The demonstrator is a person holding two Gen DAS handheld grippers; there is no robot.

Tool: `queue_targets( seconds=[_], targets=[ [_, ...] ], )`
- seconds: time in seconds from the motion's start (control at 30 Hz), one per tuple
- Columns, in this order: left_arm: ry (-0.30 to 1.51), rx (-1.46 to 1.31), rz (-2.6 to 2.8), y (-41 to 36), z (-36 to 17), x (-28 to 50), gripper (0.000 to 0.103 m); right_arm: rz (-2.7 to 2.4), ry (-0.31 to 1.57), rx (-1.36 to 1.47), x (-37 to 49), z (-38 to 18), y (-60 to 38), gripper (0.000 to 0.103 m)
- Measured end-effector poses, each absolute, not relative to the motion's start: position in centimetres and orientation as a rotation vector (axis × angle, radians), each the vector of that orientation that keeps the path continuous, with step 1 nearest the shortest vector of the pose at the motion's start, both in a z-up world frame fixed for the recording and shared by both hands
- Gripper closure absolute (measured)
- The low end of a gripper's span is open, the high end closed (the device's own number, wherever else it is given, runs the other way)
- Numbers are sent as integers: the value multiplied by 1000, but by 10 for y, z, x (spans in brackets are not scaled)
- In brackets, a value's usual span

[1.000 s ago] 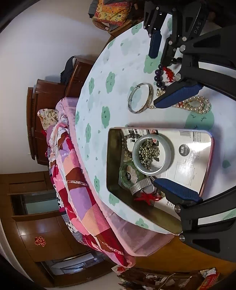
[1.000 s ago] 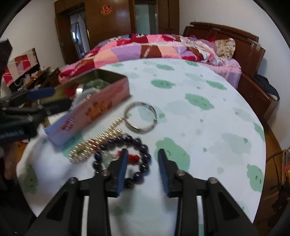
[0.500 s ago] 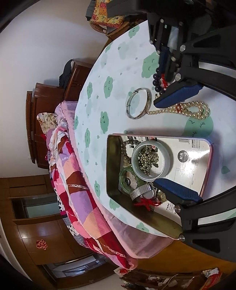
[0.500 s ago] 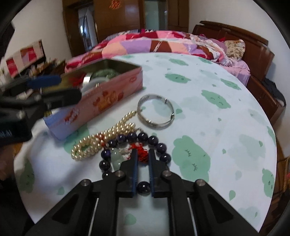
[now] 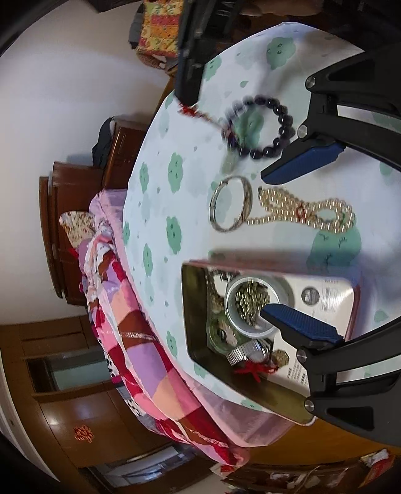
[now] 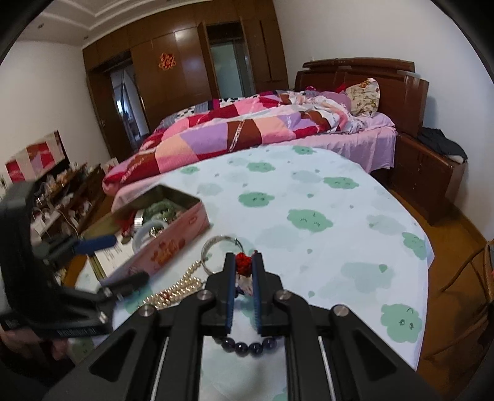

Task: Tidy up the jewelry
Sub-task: 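Grasp the dark bead bracelet's red tassel with the right gripper while the left grasps its beads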

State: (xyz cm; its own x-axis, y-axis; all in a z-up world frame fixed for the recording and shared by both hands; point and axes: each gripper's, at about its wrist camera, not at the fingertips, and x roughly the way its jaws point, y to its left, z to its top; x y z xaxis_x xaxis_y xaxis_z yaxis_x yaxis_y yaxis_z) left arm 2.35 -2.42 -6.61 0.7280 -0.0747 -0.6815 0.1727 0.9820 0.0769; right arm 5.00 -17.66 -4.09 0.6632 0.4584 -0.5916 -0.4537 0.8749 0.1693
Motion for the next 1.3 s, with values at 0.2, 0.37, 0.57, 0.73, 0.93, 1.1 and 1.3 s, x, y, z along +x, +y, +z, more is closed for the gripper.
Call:
queue_targets(
  seconds=[0.2,0.37,0.57,0.73,0.93,1.1,1.3],
  targets=[
    [747,162,-188,-39,-68,26,23,529,608,35,43,-19,-182,91],
    [758,184,-235,-56,-74,40,23,528,569,38,41,-6,-185,91],
    [842,198,-282,-80,-95,65,52,478,560,36,47,-10,-194,91],
    [904,213,-327,-98,-109,76,58,447,575,57,55,-17,-208,91],
    [917,241,-361,-107,-110,73,90,436,586,73,58,-22,-216,91],
    [835,171,-380,-94,-81,56,90,434,573,72,55,-19,-218,91],
    [724,133,-374,-79,-36,37,90,439,566,63,52,-15,-213,91]
  ],
)
